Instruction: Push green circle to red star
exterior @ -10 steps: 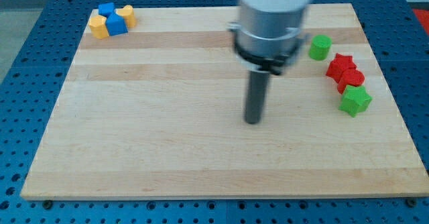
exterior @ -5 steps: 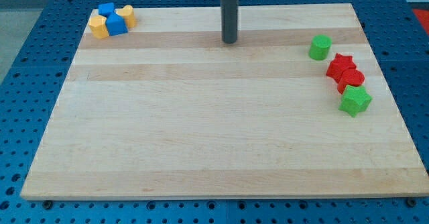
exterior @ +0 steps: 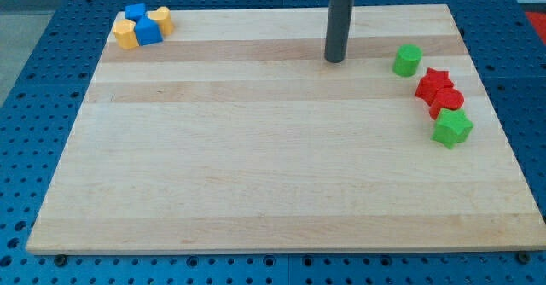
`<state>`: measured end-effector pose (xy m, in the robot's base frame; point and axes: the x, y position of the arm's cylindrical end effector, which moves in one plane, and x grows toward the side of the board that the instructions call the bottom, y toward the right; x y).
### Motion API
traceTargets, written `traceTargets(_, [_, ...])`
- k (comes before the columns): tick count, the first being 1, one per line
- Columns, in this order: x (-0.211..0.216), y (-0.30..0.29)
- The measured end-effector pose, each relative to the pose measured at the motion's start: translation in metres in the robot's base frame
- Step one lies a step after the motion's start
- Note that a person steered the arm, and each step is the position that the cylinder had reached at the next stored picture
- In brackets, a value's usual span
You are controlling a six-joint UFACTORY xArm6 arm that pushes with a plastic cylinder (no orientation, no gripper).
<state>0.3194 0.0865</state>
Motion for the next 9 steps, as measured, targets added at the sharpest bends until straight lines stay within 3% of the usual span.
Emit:
traceTargets(7, [0.011, 0.111])
traceTargets(9, [0.008, 0.063])
